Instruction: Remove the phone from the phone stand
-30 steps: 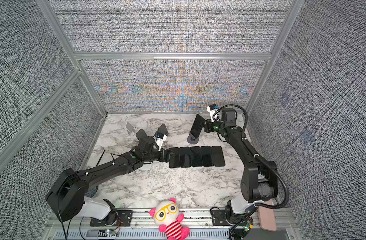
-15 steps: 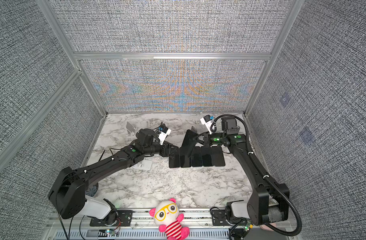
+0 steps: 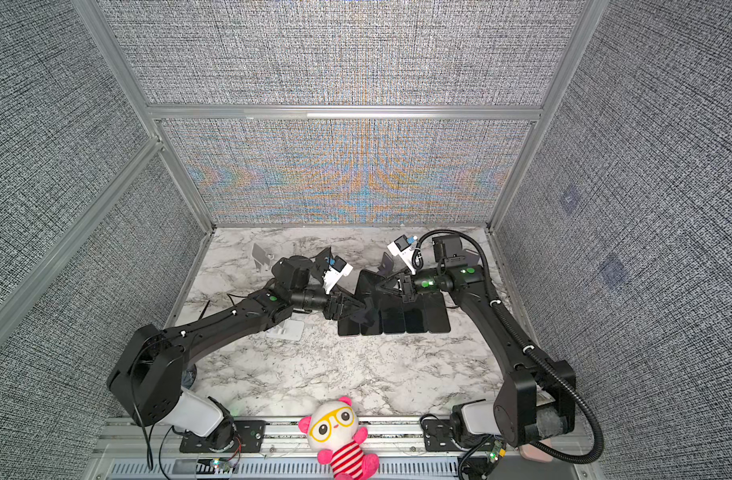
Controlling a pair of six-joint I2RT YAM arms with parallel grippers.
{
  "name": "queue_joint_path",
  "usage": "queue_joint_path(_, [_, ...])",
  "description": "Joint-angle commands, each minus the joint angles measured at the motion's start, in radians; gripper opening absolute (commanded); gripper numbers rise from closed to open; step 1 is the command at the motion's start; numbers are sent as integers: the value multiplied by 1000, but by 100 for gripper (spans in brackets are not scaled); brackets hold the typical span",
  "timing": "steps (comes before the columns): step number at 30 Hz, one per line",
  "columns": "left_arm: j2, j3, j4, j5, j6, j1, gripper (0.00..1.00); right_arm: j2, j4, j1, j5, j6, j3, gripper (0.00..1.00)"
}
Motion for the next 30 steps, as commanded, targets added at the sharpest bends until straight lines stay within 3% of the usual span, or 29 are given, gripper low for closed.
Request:
queue_joint_path(1, [15,-7,145,86,-54,10,52,7,-3,4,-86,-14,-5,2])
queue_joint_path(4, [25,-42,275,119,-111,23,48,22,15,4,-86,-11,-10,2])
queue_joint_path(7, [40,-65,381,139,-171,32,33,37,44,3,-82,1,-19,2])
queue_joint_path(13, [60,-63,362,115,-160,32,2,53,71,6,-24,35,-15,7])
queue_joint_path(17, [48,-60,329,79,-137,33,0,37,90,6,22,60,-22,21])
queue_joint_path(20, [35,-68,328,63,-133,34,0,29,86,4,75,86,-22,46])
queue_joint_path(22, [25,-80,331,48,-129,34,0,28,58,-5,112,92,-14,58])
queue_joint_path(25, [6,-96,326,24,-123,37,0,21,14,-25,179,115,2,61])
queue_joint_path(27, [-8,-100,295,-3,-112,37,0,8,-3,-40,283,169,8,64])
queue_joint_path(30, [-26,-68,135,-107,-86,42,0,-7,-111,-40,688,273,54,63])
